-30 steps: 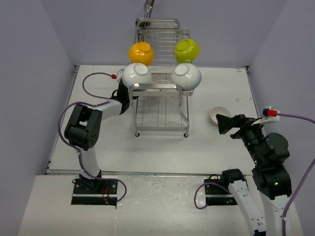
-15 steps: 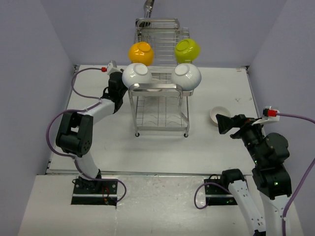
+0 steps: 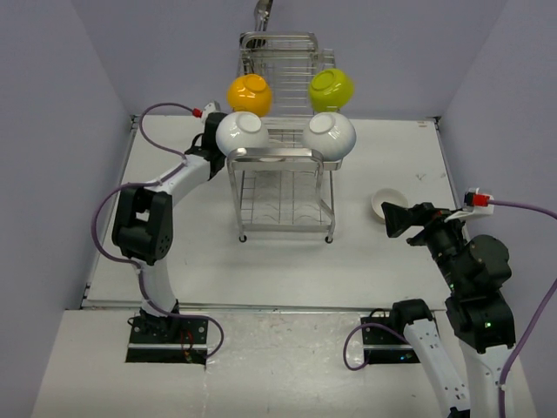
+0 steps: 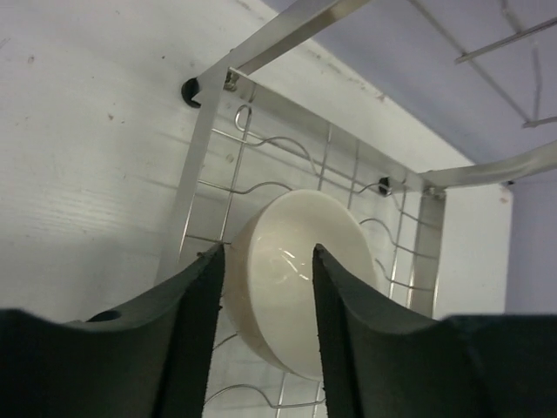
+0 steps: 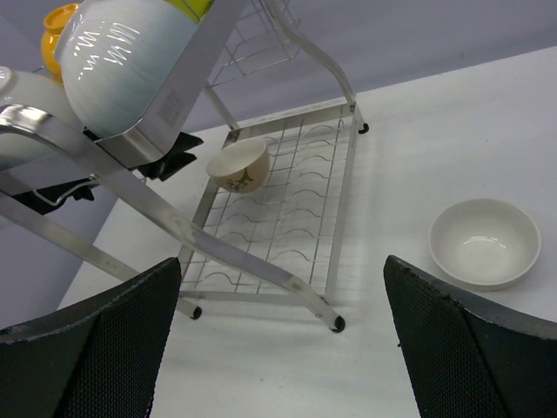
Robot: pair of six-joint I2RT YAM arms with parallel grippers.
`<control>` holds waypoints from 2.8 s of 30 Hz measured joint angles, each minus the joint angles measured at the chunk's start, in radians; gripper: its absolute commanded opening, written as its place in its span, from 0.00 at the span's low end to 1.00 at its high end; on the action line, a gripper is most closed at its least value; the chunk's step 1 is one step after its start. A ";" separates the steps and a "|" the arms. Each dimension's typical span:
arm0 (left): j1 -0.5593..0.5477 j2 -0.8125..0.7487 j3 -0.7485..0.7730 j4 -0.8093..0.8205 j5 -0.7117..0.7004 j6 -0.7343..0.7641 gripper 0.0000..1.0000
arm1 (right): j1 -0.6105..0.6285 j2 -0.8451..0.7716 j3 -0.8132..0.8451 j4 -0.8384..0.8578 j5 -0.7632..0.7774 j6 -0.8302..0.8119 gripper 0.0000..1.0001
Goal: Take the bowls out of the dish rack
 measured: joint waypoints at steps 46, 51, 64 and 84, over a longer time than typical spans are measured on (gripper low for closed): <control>-0.007 -0.133 -0.102 -0.160 -0.057 0.014 0.00 | 0.000 0.000 0.000 0.000 -0.002 0.000 0.99; 0.050 -0.245 -0.109 -0.173 -0.167 -0.057 0.00 | 0.000 -0.002 -0.008 0.002 -0.009 0.000 0.99; 0.196 -0.835 -0.451 -0.472 -0.405 -0.090 0.00 | 0.001 -0.021 -0.018 0.071 -0.276 0.036 0.99; -0.309 -1.186 -0.607 -0.904 -0.006 0.253 0.00 | 0.006 -0.047 0.060 -0.242 -0.468 0.038 0.99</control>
